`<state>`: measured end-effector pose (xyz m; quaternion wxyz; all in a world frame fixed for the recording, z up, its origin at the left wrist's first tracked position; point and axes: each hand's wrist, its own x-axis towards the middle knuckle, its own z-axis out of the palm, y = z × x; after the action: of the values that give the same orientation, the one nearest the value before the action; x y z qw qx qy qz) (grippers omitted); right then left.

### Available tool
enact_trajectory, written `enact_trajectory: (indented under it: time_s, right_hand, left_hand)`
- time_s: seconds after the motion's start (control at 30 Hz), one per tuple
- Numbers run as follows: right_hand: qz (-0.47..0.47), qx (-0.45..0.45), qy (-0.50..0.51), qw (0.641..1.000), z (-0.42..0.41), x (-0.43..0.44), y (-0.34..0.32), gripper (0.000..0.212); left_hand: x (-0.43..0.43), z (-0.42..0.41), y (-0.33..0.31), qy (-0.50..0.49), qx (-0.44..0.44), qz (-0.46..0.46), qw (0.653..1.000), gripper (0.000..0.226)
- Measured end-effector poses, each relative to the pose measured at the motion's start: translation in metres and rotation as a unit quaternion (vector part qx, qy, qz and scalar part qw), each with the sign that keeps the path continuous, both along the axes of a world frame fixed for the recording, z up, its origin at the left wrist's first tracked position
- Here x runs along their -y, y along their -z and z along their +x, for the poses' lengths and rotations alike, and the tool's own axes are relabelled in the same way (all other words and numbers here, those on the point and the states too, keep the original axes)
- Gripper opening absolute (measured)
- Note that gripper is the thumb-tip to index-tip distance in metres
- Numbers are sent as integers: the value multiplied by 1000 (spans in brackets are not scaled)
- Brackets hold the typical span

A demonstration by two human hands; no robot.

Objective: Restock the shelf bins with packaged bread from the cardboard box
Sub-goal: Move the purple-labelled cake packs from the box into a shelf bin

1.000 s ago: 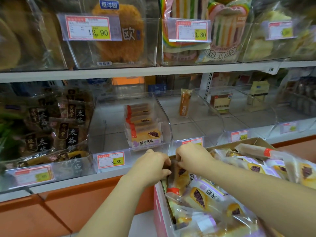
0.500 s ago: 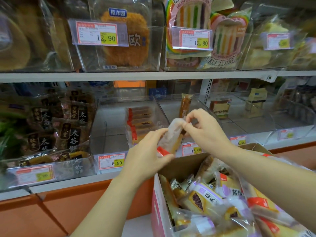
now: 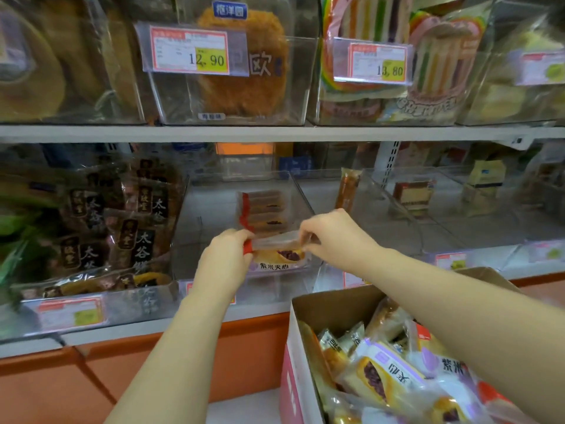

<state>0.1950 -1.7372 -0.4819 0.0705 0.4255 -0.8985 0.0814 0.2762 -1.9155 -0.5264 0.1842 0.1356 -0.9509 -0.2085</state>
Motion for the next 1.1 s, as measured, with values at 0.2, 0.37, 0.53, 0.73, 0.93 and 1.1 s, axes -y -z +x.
enact_trajectory:
  time_s: [0.2,0.37,0.53,0.73,0.93,1.1]
  right_hand:
    - [118,-191,30,974,-16,7,28,11]
    - [117,-216,-10,969,-13,-1,42,28]
    - [-28,-202,-63,977,2,-34,37,9]
    - [141,91,-16,986,35,-72,18,29]
    - [252,261,70,929,43,-89,32,75]
    - [256,364,87,891,38,-93,41,83]
  left_hand:
    - [1,-15,10,9,53,30,998,30]
    - [2,-14,8,35,92,8,995,26]
    - [-7,0,2,16,44,-33,998,30]
    - [-46,16,-8,126,-96,-23,987,25]
    - [-87,16,10,257,37,-6,966,10]
    - [-100,17,24,288,219,-57,930,15]
